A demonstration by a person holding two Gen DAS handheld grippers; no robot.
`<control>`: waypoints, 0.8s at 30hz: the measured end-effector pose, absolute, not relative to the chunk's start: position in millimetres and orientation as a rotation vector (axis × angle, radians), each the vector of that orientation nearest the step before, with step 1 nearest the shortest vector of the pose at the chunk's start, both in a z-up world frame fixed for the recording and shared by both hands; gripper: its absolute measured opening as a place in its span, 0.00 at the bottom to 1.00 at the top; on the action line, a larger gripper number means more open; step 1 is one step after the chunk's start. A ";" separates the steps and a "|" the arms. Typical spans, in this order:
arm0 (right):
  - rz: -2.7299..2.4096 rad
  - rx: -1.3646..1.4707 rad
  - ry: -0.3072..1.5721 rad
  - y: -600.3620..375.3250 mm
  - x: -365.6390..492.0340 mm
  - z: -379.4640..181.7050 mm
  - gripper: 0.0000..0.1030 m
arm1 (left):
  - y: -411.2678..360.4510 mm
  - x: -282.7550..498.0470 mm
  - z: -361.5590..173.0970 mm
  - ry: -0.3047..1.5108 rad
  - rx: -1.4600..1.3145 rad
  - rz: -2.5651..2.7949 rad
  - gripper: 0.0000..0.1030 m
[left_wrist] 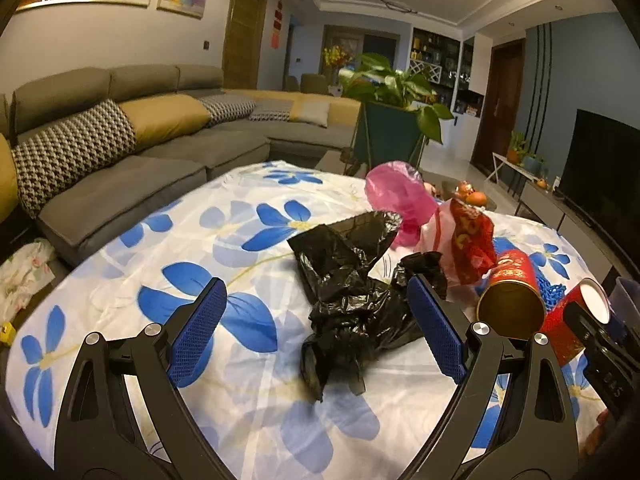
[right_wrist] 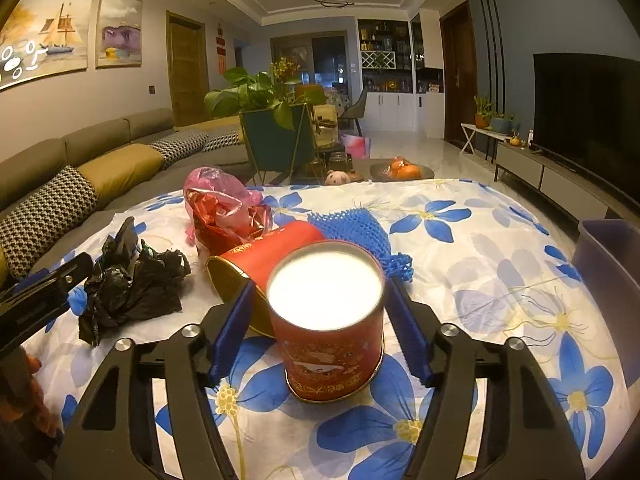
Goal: Collect trash
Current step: 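Grasp the red tin can with the right tool while the left tool grasps the black plastic bag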
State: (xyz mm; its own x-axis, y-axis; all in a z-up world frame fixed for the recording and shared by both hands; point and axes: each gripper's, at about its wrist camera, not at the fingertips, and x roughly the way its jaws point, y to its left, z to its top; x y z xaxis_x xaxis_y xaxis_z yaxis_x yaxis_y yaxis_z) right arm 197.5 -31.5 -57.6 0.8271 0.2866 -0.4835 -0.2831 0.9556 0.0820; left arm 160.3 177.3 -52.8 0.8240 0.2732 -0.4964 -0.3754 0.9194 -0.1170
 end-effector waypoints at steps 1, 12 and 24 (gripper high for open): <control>0.304 0.007 0.517 -31.5 198.0 -58.1 0.56 | 178.5 162.6 -54.3 0.502 -0.220 0.344 0.88; 0.307 0.023 0.488 -39.9 191.0 -55.5 0.55 | 190.2 178.4 -71.7 0.587 -0.300 0.262 0.62; 0.315 0.039 0.448 -62.3 163.6 -43.1 0.55 | 179.9 156.4 -62.7 0.528 -0.339 0.172 0.03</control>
State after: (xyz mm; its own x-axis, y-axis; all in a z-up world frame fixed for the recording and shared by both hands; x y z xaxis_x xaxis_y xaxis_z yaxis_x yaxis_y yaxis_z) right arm 163.6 -62.3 -43.1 0.8536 0.3078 -0.4202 -0.2908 0.9509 0.1058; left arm 156.4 179.9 -62.7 0.8512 0.0734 -0.5197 -0.2464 0.9302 -0.2722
